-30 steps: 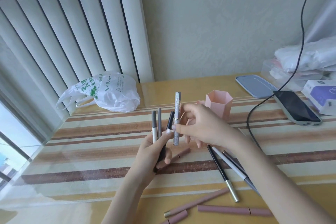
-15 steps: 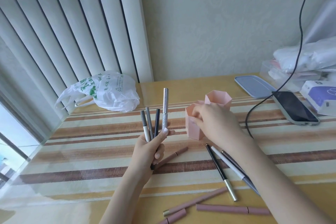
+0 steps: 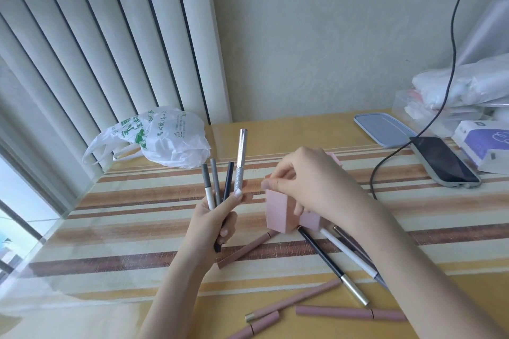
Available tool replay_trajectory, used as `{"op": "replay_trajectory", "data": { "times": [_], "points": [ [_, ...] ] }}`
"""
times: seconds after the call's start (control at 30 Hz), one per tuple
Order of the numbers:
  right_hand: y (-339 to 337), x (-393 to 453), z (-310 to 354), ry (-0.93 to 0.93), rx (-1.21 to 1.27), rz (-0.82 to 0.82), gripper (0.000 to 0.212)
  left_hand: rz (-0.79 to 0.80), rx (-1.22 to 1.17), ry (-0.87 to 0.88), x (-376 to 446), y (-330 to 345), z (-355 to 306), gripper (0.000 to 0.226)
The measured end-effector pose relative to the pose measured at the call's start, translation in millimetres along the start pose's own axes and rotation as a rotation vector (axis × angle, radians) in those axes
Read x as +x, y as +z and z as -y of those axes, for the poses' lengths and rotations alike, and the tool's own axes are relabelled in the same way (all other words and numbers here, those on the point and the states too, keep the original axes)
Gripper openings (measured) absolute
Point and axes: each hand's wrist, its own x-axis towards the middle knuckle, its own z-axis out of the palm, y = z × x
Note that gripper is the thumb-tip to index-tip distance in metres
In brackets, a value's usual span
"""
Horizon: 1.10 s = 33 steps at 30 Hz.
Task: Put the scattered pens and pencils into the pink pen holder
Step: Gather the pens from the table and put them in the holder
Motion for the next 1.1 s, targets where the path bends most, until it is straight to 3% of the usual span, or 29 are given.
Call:
{"op": "replay_trajectory", "data": {
  "times": [0.1, 0.23, 0.37, 0.6, 0.77, 0.97, 1.03, 1.1],
  "points": [
    [-4, 0, 0, -0.016, -0.099, 0.003, 0.019, -0.004, 0.072, 0.01, 0, 2, 3, 0.041],
    [2, 3, 0, -0.036, -0.231, -0.064, 0.014, -0.129, 0.281, 0.079, 0, 5, 7, 0.019],
    [5, 9, -1, -0.066, -0.241, -0.175, 0.019, -0.193, 0.34, 0.121, 1, 8, 10, 0.007],
    [28, 14, -1, -0.117, -0.269, -0.082, 0.022, -0.02, 0.498, 0.01, 1, 7, 9, 0.006],
    [21, 11, 3, -0.085, -0.208, -0.008, 0.017, 0.051, 0.378, -0.053, 2, -2, 7, 0.006],
    [10, 0, 9, -0.083, -0.165, 0.13, 0.022, -0.154, 0.24, 0.049, 4, 1, 8, 0.011],
    [8, -2, 12, -0.074, -0.142, 0.108, 0.028, -0.155, 0.23, 0.086, 3, 4, 7, 0.011],
    [7, -2, 13, -0.097, -0.089, -0.017, 0.033, -0.113, 0.203, 0.102, 2, 5, 6, 0.011]
  ]
}}
